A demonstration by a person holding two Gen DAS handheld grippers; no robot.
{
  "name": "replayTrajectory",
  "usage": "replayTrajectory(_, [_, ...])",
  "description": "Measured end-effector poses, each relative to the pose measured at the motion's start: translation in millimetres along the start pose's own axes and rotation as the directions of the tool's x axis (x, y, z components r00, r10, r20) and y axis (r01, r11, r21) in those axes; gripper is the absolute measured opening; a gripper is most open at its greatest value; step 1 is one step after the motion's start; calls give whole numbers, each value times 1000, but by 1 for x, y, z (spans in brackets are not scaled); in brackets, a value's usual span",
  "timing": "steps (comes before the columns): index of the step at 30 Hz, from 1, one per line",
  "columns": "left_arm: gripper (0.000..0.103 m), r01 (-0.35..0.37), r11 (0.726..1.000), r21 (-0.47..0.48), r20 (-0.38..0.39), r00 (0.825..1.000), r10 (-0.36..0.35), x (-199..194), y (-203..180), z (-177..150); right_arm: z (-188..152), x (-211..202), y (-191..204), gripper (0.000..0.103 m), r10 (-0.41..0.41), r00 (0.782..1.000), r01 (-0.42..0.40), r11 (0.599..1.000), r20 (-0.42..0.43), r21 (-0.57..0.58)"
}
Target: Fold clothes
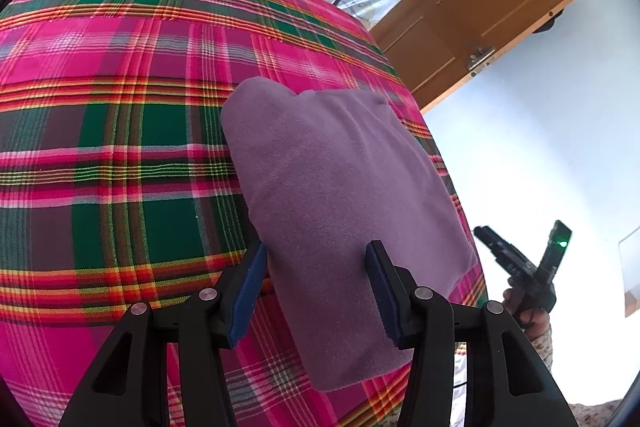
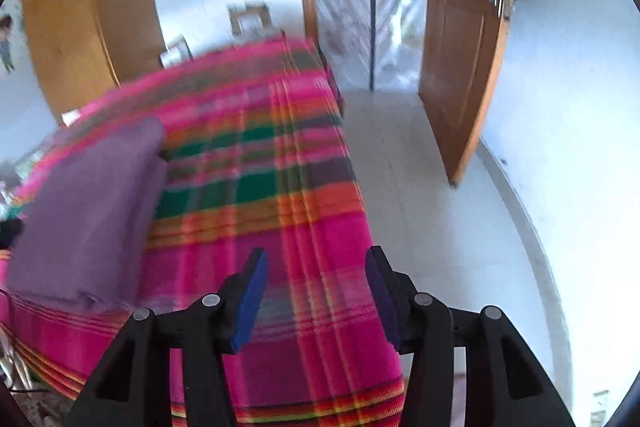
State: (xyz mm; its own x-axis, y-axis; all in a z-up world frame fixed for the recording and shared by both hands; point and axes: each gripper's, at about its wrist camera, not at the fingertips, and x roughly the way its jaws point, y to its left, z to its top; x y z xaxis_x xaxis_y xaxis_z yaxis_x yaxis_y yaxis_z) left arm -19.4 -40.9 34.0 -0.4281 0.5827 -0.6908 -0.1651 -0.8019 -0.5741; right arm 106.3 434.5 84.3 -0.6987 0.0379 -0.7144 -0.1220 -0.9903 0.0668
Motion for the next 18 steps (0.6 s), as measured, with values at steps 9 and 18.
replayTrajectory(9, [53, 6, 1000, -6, -7, 1000, -6, -1, 1, -3, -16, -3, -8, 53, -6, 999, 7, 1000, -38, 29])
replayTrajectory(18, [53, 35, 999, -37, 2, 999, -35, -3, 7, -7, 9, 4, 43, 53, 296, 955, -295, 955, -21, 38])
